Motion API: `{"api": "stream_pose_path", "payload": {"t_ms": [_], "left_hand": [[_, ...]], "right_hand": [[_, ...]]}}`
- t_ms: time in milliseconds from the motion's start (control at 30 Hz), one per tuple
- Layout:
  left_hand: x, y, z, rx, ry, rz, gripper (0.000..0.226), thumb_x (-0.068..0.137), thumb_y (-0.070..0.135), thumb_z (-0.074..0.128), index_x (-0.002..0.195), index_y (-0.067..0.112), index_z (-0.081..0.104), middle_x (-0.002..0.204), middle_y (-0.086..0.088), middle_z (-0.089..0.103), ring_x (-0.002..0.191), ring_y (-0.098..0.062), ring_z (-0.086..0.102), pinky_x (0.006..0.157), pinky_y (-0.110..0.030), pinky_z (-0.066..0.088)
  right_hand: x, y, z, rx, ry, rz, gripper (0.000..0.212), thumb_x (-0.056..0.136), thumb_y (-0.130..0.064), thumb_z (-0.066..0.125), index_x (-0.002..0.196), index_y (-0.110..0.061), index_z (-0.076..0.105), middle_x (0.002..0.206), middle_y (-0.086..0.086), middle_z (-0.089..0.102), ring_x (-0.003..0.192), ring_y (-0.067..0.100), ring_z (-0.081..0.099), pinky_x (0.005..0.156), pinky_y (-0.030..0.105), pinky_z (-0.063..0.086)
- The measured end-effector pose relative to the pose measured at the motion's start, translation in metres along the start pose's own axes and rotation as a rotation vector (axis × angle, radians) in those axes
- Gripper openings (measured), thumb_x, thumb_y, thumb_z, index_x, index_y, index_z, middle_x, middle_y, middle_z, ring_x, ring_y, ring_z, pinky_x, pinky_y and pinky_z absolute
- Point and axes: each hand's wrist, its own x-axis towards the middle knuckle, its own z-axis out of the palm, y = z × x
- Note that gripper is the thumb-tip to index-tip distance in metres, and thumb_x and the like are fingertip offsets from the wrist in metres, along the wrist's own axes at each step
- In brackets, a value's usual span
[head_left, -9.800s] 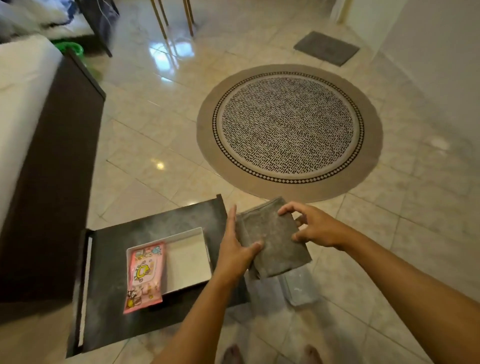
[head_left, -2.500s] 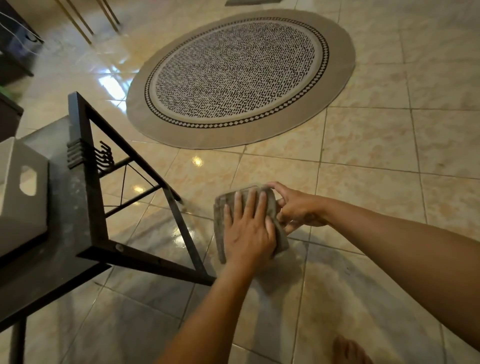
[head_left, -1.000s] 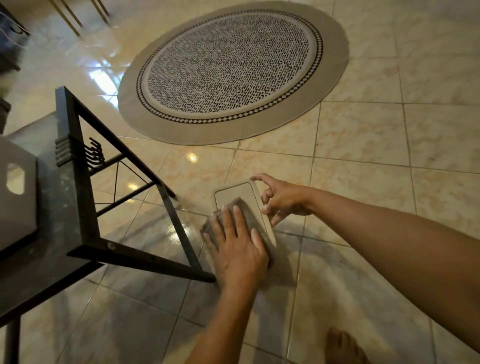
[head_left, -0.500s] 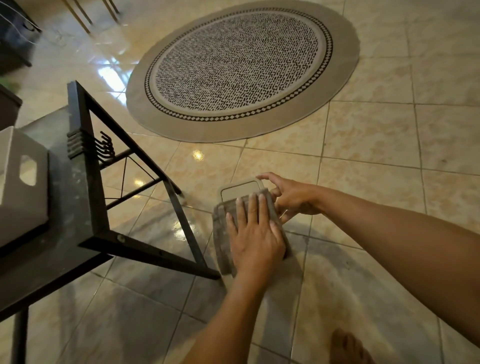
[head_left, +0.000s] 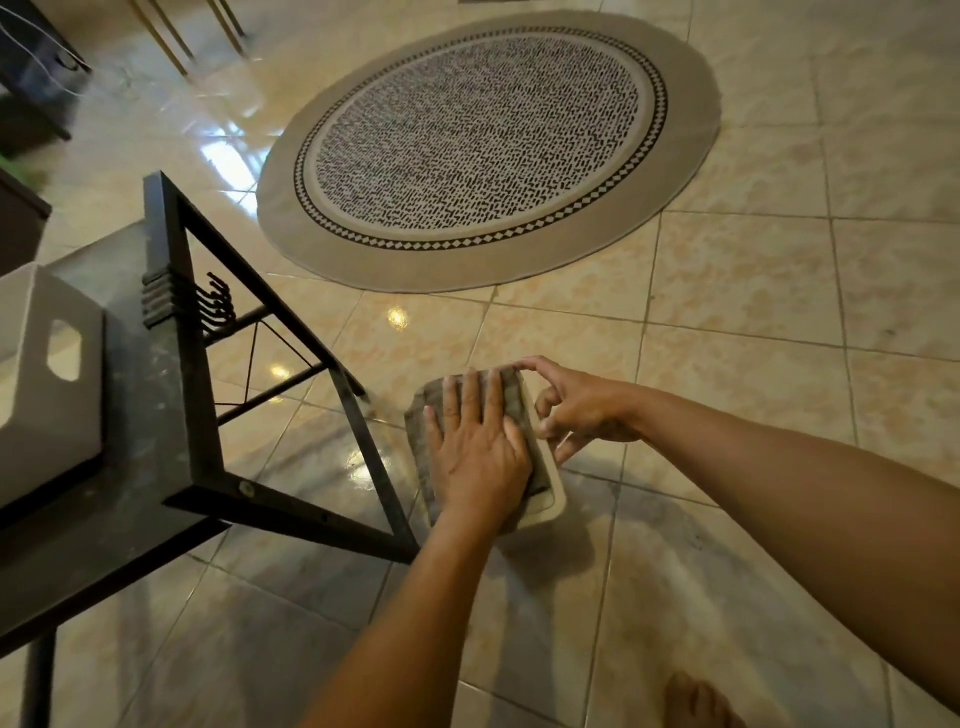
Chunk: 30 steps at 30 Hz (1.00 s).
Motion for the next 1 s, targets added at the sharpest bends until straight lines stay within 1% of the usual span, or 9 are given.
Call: {"api": "stream_pose_path", "payload": {"t_ms": [67,200,333,500,633,733,800,900,1000], "left_hand": [[-0.026,0.011,0.001,-0.006,-0.031,-0.012,0.074,0.088,0.05,-0.009,0.156,0.023,-0.02,0.162,-0.004,-0.029,0.148,-0.028,-0.031,0.121,-0.054,-0.011],[-0.021,0.027,0.01,0.036,-0.044,0.075,0.07,0.091,0.05,-0.007,0.156,0.026,-0.019,0.164,-0.001,-0.025,0.148,-0.027,-0.03,0.12,-0.053,-0.014],[-0.002,0.0,-0.005,-0.008,-0.038,-0.082,0.078,0.084,0.052,-0.007,0.155,0.021,-0.022,0.164,-0.004,-0.027,0.147,-0.029,-0.031,0.121,-0.056,-0.013],[-0.069,0.044,0.014,-0.006,-0.058,-0.128,0.071,0.092,0.046,0.001,0.152,0.021,-0.027,0.158,-0.005,-0.037,0.143,-0.029,-0.038,0.116,-0.056,-0.022],[-0.044,0.044,0.017,-0.044,0.054,-0.101,0.069,0.092,0.045,0.003,0.156,0.024,-0.01,0.163,-0.001,-0.021,0.15,-0.026,-0.022,0.118,-0.053,-0.017],[-0.022,0.023,0.007,0.019,0.018,0.029,0.064,0.098,0.044,0.008,0.156,0.028,-0.012,0.165,0.003,-0.019,0.15,-0.022,-0.023,0.121,-0.054,-0.012],[-0.016,0.011,0.001,0.047,-0.016,0.156,0.063,0.102,0.044,0.015,0.157,0.029,-0.011,0.165,0.006,-0.018,0.15,-0.019,-0.023,0.122,-0.054,-0.008],[-0.012,-0.008,-0.007,0.12,-0.091,0.34,0.062,0.102,0.049,0.012,0.156,0.033,-0.015,0.164,0.011,-0.021,0.148,-0.015,-0.028,0.122,-0.054,-0.009],[-0.009,-0.017,-0.013,0.157,-0.13,0.485,0.062,0.102,0.051,0.011,0.155,0.036,-0.016,0.163,0.013,-0.02,0.145,-0.008,-0.033,0.121,-0.049,-0.016]], "right_hand": [[0.001,0.001,0.0,-0.008,-0.01,0.016,0.094,0.087,0.019,0.053,0.151,-0.041,0.021,0.09,0.011,0.055,0.074,0.021,0.065,0.065,0.042,0.062],[0.002,0.003,0.0,-0.035,-0.024,-0.002,0.098,0.082,0.022,0.049,0.151,-0.043,0.022,0.132,0.022,0.051,0.1,0.035,0.067,0.075,0.052,0.062],[0.001,0.004,0.001,0.009,-0.001,-0.018,0.092,0.088,0.016,0.055,0.152,-0.04,0.021,0.088,0.012,0.053,0.073,0.022,0.063,0.067,0.042,0.062],[0.003,0.009,-0.004,0.016,-0.018,-0.02,0.094,0.085,0.021,0.052,0.152,-0.039,0.023,0.08,0.008,0.046,0.066,0.018,0.055,0.068,0.044,0.061],[0.0,0.012,-0.003,0.054,0.043,-0.031,0.092,0.088,0.02,0.049,0.151,-0.039,0.019,0.087,0.012,0.046,0.069,0.021,0.055,0.07,0.045,0.061],[-0.008,0.014,-0.006,0.136,0.099,0.012,0.083,0.092,0.012,0.054,0.147,-0.04,0.02,0.095,0.015,0.051,0.071,0.022,0.063,0.07,0.045,0.063],[-0.012,0.012,-0.014,0.127,0.144,0.056,0.064,0.097,-0.005,0.058,0.143,-0.04,0.03,0.104,0.018,0.055,0.079,0.026,0.067,0.07,0.043,0.062],[-0.005,0.007,-0.037,-0.168,0.343,-0.006,0.036,0.101,-0.026,0.051,0.136,-0.034,0.047,0.118,0.01,0.055,0.098,0.024,0.059,0.079,0.038,0.053],[0.006,0.003,-0.04,-0.351,0.38,-0.13,0.036,0.103,-0.024,0.045,0.138,-0.029,0.052,0.123,0.009,0.057,0.105,0.019,0.053,0.087,0.031,0.039]]}}
